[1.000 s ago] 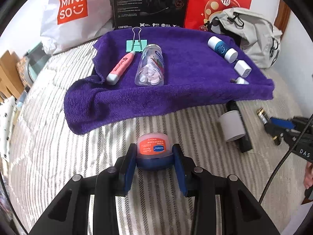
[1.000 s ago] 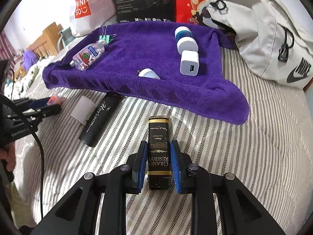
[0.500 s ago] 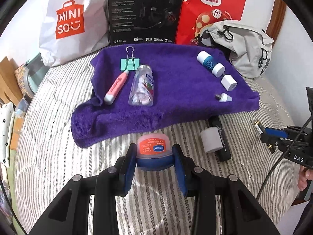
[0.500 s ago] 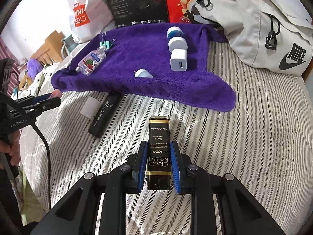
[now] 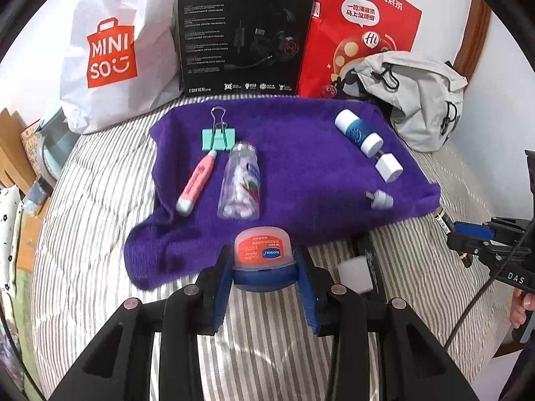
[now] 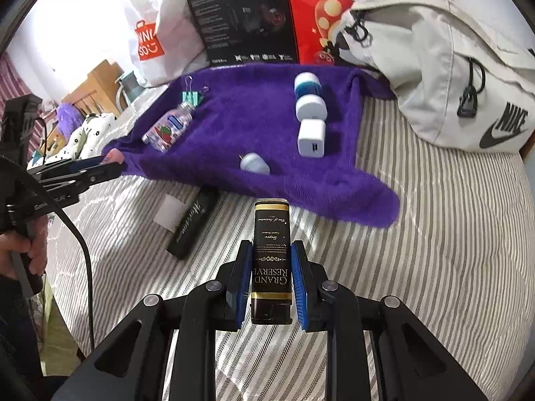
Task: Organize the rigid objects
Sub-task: 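Lower the lip balm tin onto the towel and open the left tool while the right tool carries the bottle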
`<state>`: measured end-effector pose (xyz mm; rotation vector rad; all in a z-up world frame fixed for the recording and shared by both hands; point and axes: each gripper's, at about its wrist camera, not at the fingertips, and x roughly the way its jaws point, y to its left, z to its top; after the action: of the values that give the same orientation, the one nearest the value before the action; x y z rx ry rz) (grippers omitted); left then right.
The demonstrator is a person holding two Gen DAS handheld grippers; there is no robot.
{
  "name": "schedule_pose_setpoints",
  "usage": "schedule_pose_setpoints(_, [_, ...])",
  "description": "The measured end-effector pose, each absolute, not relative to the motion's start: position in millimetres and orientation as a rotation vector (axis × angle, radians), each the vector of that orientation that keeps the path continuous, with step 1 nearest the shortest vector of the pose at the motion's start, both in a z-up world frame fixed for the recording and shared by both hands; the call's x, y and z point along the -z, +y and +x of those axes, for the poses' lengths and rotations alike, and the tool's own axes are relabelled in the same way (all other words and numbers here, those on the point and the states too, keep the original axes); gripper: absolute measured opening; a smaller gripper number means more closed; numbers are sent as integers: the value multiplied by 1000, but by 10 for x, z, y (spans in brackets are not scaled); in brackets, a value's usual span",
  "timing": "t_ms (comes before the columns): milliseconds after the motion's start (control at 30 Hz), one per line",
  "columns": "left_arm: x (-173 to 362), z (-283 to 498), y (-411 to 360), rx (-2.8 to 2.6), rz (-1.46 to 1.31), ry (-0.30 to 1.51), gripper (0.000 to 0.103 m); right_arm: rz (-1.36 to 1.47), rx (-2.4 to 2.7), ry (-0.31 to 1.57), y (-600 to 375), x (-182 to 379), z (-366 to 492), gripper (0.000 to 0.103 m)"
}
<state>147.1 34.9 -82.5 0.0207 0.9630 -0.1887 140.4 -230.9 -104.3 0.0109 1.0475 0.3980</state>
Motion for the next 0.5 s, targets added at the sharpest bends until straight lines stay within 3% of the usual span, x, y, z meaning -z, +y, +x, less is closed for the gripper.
schedule_pose_setpoints(500, [842,2047,198,257,31,979,35,23,-386,1020,-2291,859,1891,24])
